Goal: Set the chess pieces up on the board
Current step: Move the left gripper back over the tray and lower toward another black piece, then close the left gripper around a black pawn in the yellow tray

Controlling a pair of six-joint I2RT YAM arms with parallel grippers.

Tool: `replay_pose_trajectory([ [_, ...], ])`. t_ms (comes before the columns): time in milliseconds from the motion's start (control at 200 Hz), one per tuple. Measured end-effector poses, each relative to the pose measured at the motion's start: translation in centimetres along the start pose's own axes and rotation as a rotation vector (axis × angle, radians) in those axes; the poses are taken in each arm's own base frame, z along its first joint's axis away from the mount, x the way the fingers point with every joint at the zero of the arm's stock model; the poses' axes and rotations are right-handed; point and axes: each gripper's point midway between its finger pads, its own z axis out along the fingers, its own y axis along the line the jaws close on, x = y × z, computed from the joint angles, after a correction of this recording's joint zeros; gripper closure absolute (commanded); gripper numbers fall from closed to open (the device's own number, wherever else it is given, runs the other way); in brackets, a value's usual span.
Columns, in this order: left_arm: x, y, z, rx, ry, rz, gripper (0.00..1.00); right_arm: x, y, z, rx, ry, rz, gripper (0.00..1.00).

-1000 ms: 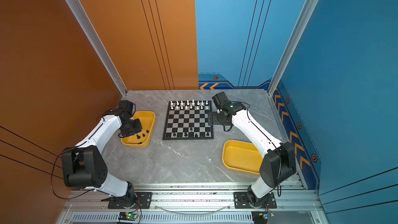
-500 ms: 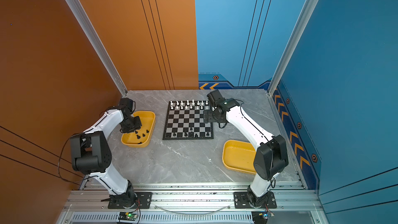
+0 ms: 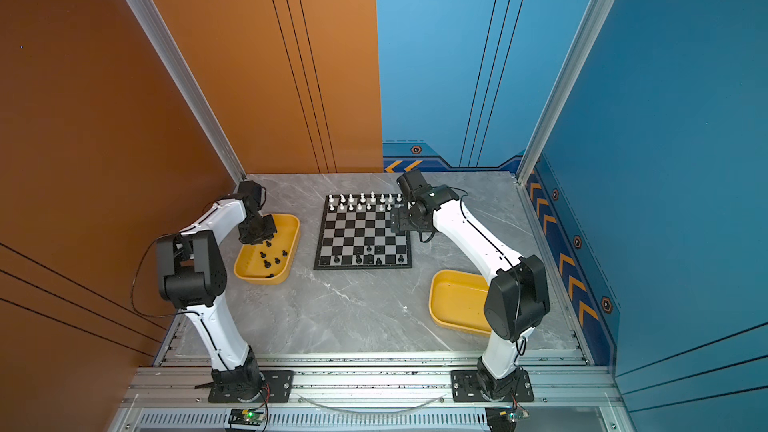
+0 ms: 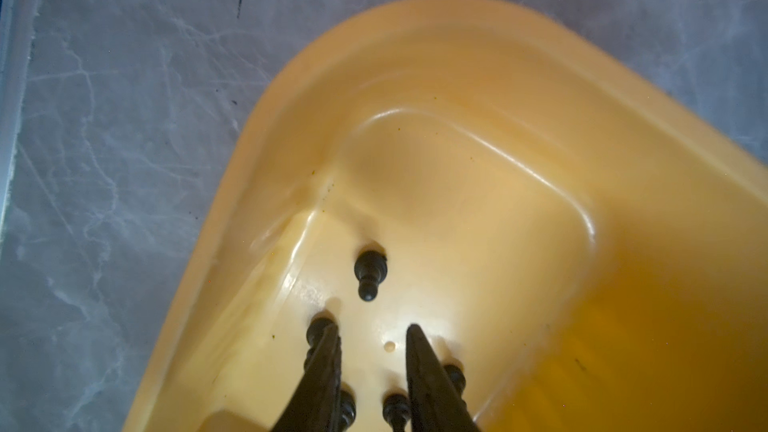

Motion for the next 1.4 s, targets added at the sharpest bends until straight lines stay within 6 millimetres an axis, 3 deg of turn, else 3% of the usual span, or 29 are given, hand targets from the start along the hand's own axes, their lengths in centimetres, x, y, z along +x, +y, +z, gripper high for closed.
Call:
replay_pose_trajectory([
  [416, -0.4, 0.0, 1.8, -0.018, 0.024, 0.017, 0.78, -0.6, -0.3, -0.3, 0.003, -0.008, 0.011, 0.0],
  [706, -1.0, 0.0, 1.7, -0.015, 0.015, 0.019, 0.86, -1.1, -0.2, -0.3, 0.0, -0.015, 0.012, 0.0],
  [1402, -0.9, 0.0, 2.2, -0.018, 0.025, 0.021, 0.87, -0.7, -0.4, -0.3, 0.009, 0.001, 0.012, 0.0],
])
